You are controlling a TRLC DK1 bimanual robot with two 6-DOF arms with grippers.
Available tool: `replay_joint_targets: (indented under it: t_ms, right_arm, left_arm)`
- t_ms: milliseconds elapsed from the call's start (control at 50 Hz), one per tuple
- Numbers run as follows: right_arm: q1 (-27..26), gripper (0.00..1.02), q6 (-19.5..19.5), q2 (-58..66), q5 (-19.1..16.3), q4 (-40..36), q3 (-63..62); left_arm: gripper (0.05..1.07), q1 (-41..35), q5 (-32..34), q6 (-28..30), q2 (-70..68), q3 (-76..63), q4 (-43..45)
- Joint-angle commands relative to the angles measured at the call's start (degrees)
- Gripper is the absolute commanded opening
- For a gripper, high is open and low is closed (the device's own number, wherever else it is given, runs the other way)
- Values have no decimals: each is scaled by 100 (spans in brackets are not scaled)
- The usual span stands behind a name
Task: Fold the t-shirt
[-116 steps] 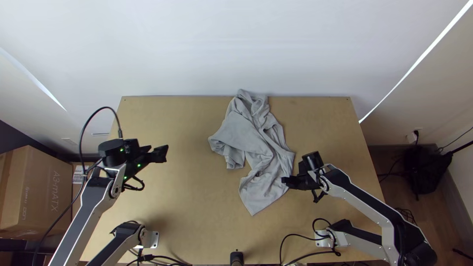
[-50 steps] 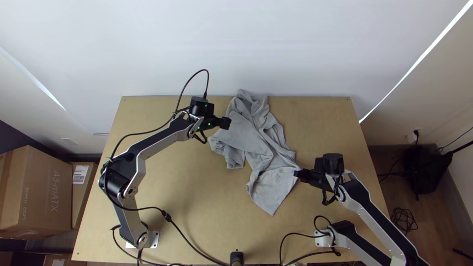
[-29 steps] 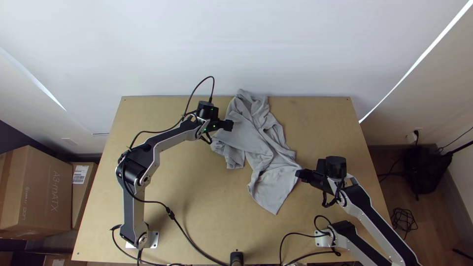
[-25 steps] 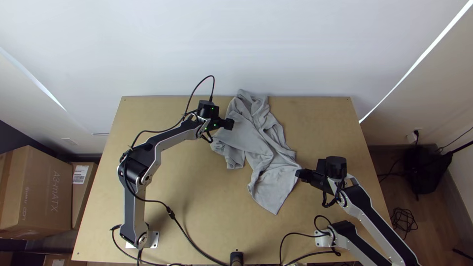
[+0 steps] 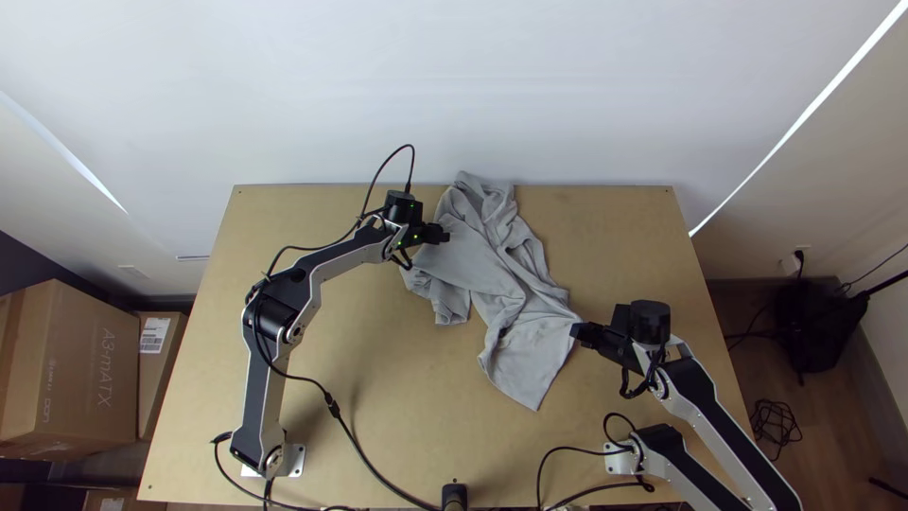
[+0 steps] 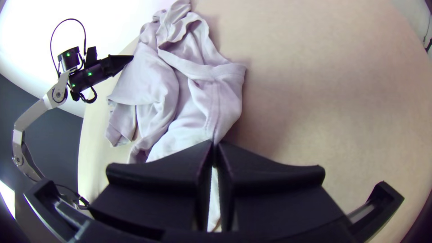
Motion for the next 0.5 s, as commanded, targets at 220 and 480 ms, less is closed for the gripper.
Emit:
replay_joint_targets:
  t_ms: [220,480]
  right_arm:
    - [-416,2,121,-177,38,46,1]
    - [-961,2,-20,-177,46,90,572]
  left_arm:
    - [8,170,12,-289,-332,-100,-52]
    - [8,645,12,-552,-1677,-250,-711]
